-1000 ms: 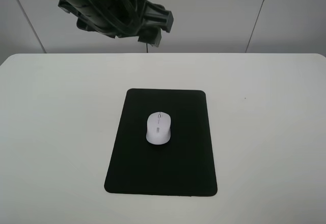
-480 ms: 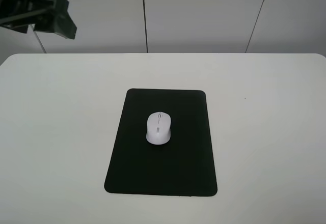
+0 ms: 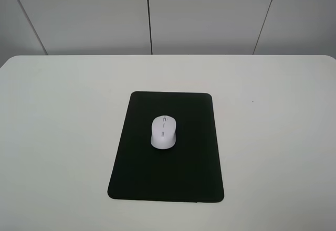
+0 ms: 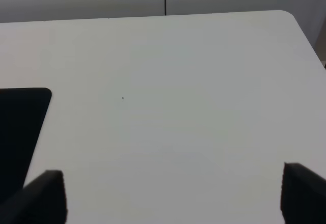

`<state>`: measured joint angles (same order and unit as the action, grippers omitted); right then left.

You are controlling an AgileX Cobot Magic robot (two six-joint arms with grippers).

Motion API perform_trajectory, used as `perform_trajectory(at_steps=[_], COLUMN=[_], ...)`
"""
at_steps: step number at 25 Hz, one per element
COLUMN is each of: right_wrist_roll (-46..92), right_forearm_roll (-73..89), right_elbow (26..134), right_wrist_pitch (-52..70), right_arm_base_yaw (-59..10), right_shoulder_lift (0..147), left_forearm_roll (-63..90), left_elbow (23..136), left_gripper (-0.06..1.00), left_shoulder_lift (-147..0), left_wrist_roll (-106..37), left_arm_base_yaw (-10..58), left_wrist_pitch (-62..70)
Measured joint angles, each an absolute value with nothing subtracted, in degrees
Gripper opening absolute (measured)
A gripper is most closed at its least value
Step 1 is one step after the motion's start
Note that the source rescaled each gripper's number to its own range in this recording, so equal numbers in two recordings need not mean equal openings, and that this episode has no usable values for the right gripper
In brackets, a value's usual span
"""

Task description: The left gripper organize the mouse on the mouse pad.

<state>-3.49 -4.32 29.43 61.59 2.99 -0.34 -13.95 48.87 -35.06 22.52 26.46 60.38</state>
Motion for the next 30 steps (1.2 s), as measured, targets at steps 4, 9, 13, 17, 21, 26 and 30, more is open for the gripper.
perform_trajectory(at_steps=[4, 9, 13, 17, 21, 26, 30], right_wrist_roll=[-3.5, -3.5, -3.5, -3.5, -3.5, -3.5, -3.5], right_forearm_roll=[-4.3, -4.3, -4.3, -4.3, -4.3, -4.3, -4.3], right_elbow=[29.4, 29.4, 29.4, 29.4, 29.4, 29.4, 29.4], right_wrist_pitch=[61.6, 61.6, 61.6, 61.6, 61.6, 61.6, 61.6], right_arm_base_yaw=[3.0, 3.0, 3.0, 3.0, 3.0, 3.0, 3.0], right_shoulder_lift=[-0.3, -0.3, -0.3, -0.3, -0.3, -0.3, -0.3], left_forearm_roll=[-14.0, -12.4, -10.5, -10.5, -10.1, -7.7, -5.6], left_elbow=[47.0, 44.6, 44.1, 43.2, 42.7, 42.7, 40.9], left_gripper=[1.0, 1.0, 1.0, 1.0, 1.0, 1.0, 1.0], left_shoulder_lift=[-26.6, -17.9, -12.2, -7.2, -5.2, -5.1, -5.1], left_wrist_roll=[21.9, 18.3, 13.6, 11.8, 11.6, 11.6, 11.5], left_arm_base_yaw=[26.5, 26.5, 26.5, 26.5, 26.5, 26.5, 26.5], left_wrist_pitch=[63.9, 68.6, 69.9, 70.0, 70.1, 70.1, 68.0])
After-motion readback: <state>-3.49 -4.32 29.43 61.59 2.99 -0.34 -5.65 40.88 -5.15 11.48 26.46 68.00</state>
